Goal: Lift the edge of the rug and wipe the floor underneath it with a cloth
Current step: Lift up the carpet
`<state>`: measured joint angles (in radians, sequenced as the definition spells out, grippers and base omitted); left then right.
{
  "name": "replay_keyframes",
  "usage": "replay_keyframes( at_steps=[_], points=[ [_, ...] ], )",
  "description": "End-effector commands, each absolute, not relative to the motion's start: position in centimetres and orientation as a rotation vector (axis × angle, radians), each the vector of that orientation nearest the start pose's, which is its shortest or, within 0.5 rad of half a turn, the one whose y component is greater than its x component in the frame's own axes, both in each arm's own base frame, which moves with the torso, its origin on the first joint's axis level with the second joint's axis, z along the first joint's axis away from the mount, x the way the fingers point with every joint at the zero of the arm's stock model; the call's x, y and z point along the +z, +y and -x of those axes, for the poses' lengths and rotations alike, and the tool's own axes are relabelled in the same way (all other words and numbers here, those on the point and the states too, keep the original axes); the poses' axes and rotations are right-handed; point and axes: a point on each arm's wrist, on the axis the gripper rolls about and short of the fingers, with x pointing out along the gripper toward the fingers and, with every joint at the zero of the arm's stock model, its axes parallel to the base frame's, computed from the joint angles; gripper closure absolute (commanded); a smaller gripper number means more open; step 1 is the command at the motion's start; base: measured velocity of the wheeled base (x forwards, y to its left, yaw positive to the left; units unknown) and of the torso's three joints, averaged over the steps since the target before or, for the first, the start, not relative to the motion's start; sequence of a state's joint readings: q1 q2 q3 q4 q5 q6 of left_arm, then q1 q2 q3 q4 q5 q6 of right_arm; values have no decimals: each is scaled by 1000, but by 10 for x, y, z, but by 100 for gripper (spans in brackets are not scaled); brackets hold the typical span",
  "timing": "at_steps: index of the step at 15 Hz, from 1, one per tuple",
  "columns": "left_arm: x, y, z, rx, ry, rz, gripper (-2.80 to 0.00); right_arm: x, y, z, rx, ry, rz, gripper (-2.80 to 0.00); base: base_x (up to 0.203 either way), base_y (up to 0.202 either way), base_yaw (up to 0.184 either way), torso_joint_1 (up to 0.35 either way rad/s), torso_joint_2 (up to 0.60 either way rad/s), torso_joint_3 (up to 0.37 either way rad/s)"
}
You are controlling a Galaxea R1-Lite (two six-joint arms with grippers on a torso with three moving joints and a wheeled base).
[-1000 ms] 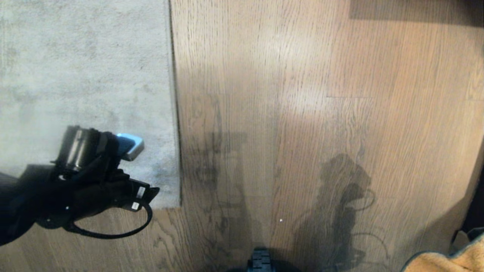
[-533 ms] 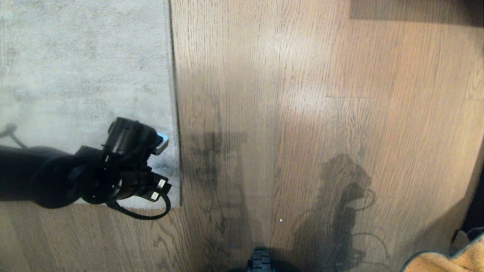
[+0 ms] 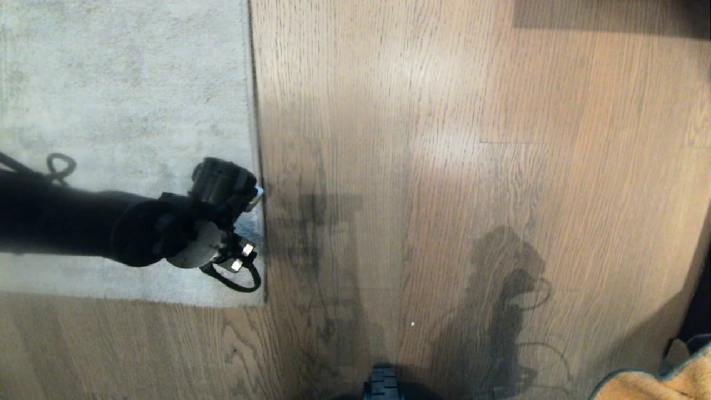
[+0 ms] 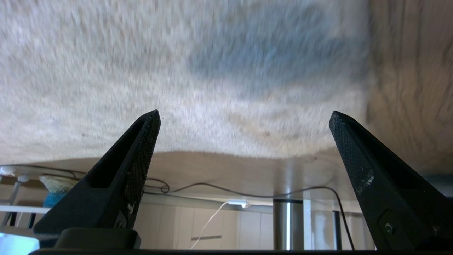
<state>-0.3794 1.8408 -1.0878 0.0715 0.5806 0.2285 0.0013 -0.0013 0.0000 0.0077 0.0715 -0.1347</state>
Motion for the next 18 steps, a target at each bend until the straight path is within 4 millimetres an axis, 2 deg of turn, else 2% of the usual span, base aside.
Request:
replay_keyframes(
  at_steps=[1, 6, 8, 13, 18],
  points=[
    [151, -113, -315, 108, 753, -601, -280, 75, 2, 23, 74, 3, 136, 0, 0, 0, 0, 0, 0, 0],
    [163, -127, -322, 98, 696, -591, -280, 75, 2, 23, 74, 3, 135, 0, 0, 0, 0, 0, 0, 0],
    [161, -130, -325, 96, 695, -594, -280, 75, 2, 23, 74, 3, 135, 0, 0, 0, 0, 0, 0, 0],
    [159, -125, -331, 74, 713, -698, -280, 75, 2, 23, 74, 3, 135, 0, 0, 0, 0, 0, 0, 0],
    [156, -119, -335, 76, 730, -729, -280, 75, 2, 23, 74, 3, 135, 0, 0, 0, 0, 0, 0, 0]
  ],
)
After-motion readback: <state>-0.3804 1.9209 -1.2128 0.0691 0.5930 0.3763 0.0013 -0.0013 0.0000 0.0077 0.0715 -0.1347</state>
